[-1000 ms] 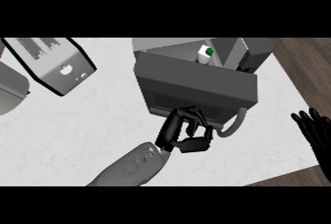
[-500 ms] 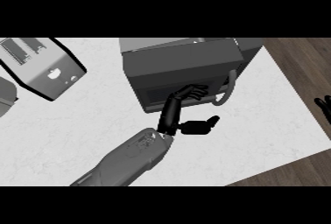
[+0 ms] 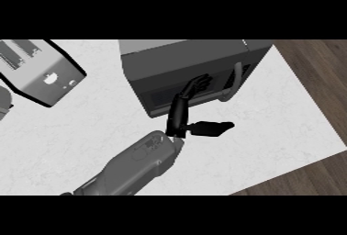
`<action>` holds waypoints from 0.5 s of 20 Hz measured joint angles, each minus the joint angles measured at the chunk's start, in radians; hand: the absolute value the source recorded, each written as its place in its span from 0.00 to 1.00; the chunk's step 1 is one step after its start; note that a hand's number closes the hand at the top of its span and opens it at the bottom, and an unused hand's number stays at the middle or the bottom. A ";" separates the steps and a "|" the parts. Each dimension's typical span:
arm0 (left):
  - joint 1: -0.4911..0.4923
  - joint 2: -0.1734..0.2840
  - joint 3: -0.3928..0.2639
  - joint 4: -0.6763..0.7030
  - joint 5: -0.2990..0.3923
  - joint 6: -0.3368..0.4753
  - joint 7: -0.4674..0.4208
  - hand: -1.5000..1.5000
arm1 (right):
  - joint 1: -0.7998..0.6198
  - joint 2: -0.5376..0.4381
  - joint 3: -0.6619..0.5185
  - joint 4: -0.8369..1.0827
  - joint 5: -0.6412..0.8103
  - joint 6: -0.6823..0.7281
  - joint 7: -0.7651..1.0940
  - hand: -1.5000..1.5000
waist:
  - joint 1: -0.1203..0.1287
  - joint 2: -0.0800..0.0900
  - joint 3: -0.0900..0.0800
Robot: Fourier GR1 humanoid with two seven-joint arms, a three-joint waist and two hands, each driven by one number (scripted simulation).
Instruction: Pick up the milk, place it into the microwave and close the microwave
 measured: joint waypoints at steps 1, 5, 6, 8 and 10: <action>-0.002 0.000 -0.001 -0.002 0.010 0.003 -0.006 0.00 | -0.008 -0.005 -0.003 0.002 0.006 -0.004 0.000 1.00 | 0.001 0.003 0.000; -0.011 0.000 -0.010 -0.001 0.046 0.013 -0.026 0.00 | -0.035 -0.020 -0.012 0.008 0.024 -0.017 0.003 1.00 | 0.002 0.008 0.002; -0.013 0.000 -0.012 -0.001 0.054 0.015 -0.032 0.00 | -0.042 -0.023 -0.014 0.010 0.027 -0.020 0.005 1.00 | 0.003 0.010 0.002; -0.017 0.000 -0.015 0.001 0.069 0.018 -0.042 0.00 | -0.055 -0.031 -0.014 0.014 0.034 -0.022 0.007 1.00 | 0.004 0.011 0.002; -0.021 0.000 -0.019 0.002 0.083 0.018 -0.053 0.00 | -0.068 -0.034 -0.013 0.021 0.038 -0.026 0.010 1.00 | 0.007 0.014 0.003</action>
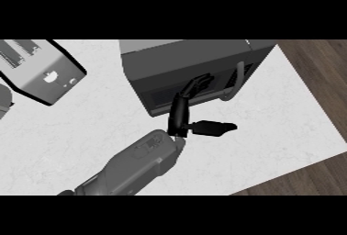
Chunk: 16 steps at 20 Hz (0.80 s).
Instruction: Pick up the milk, place it into the microwave and close the microwave
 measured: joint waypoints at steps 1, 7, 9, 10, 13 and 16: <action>-0.002 0.000 -0.003 0.001 0.006 0.000 -0.005 0.00 | -0.006 -0.003 0.001 0.001 0.002 -0.001 0.002 1.00 | 0.000 0.001 0.000; -0.013 0.000 -0.014 0.010 0.041 -0.002 -0.037 0.00 | -0.041 -0.014 0.000 0.023 0.010 -0.007 0.009 1.00 | 0.004 0.006 0.001; -0.018 0.000 -0.020 0.010 0.050 -0.007 -0.045 0.00 | -0.046 0.015 0.011 0.042 -0.029 0.004 0.013 0.00 | 0.008 0.009 0.003; -0.021 0.000 -0.023 0.011 0.053 -0.009 -0.049 0.00 | -0.046 0.039 0.021 0.057 -0.063 0.013 0.017 0.00 | 0.011 0.012 0.005; -0.028 0.000 -0.030 0.013 0.067 -0.014 -0.060 0.00 | -0.051 0.078 0.042 0.099 -0.141 0.048 0.036 0.00 | 0.015 0.016 0.006; -0.029 0.000 -0.031 0.017 0.081 -0.017 -0.077 0.00 | -0.056 0.096 0.053 0.133 -0.197 0.077 0.053 0.00 | 0.013 0.017 0.006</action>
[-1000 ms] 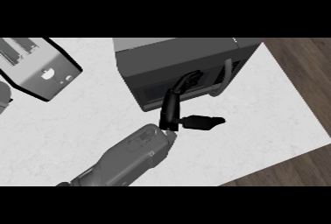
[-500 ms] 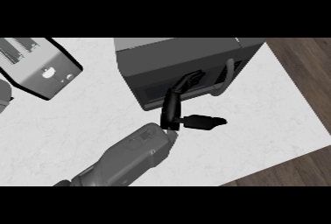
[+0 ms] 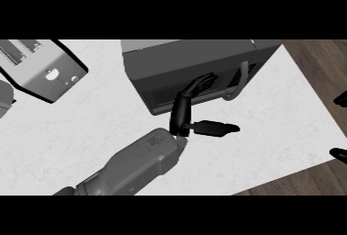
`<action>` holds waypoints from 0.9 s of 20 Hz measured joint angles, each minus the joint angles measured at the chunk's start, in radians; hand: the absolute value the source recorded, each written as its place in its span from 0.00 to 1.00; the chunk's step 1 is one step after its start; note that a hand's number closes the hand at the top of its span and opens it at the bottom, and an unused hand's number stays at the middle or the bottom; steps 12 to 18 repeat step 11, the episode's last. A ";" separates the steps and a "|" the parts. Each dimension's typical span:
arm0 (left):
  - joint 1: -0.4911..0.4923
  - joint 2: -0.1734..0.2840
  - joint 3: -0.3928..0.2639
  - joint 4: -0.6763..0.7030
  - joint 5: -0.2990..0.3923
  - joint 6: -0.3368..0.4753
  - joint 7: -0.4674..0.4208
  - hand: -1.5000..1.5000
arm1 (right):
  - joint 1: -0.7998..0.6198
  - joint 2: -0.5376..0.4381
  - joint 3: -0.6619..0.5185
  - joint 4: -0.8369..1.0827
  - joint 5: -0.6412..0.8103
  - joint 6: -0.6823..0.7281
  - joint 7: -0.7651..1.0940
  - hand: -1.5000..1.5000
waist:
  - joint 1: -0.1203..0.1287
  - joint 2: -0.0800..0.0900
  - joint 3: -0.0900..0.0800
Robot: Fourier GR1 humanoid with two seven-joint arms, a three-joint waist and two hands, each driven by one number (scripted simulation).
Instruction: Pick up the milk, place it into the microwave and close the microwave
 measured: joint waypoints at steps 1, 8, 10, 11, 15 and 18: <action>0.000 0.000 0.000 0.002 0.004 0.000 -0.005 0.00 | -0.003 0.003 0.002 0.009 -0.014 0.008 0.005 0.00 | -0.002 0.000 0.000; 0.001 0.000 -0.002 0.011 0.032 0.000 -0.039 0.00 | -0.033 -0.006 -0.002 0.073 -0.098 0.061 0.033 0.00 | -0.010 -0.001 0.000; 0.001 0.000 -0.003 0.014 0.038 0.000 -0.048 0.00 | -0.042 -0.013 -0.005 0.091 -0.118 0.075 0.039 0.00 | -0.011 -0.002 0.000; 0.000 0.000 -0.004 0.015 0.042 -0.001 -0.053 0.00 | -0.048 -0.015 -0.007 0.101 -0.127 0.080 0.042 0.00 | -0.011 -0.001 0.000; 0.000 0.000 -0.004 0.015 0.042 -0.001 -0.053 0.00 | -0.048 -0.015 -0.007 0.101 -0.127 0.080 0.042 0.00 | -0.011 -0.001 0.000; 0.000 0.000 -0.004 0.015 0.042 -0.001 -0.053 0.00 | -0.048 -0.015 -0.007 0.101 -0.127 0.080 0.042 0.00 | -0.011 -0.001 0.000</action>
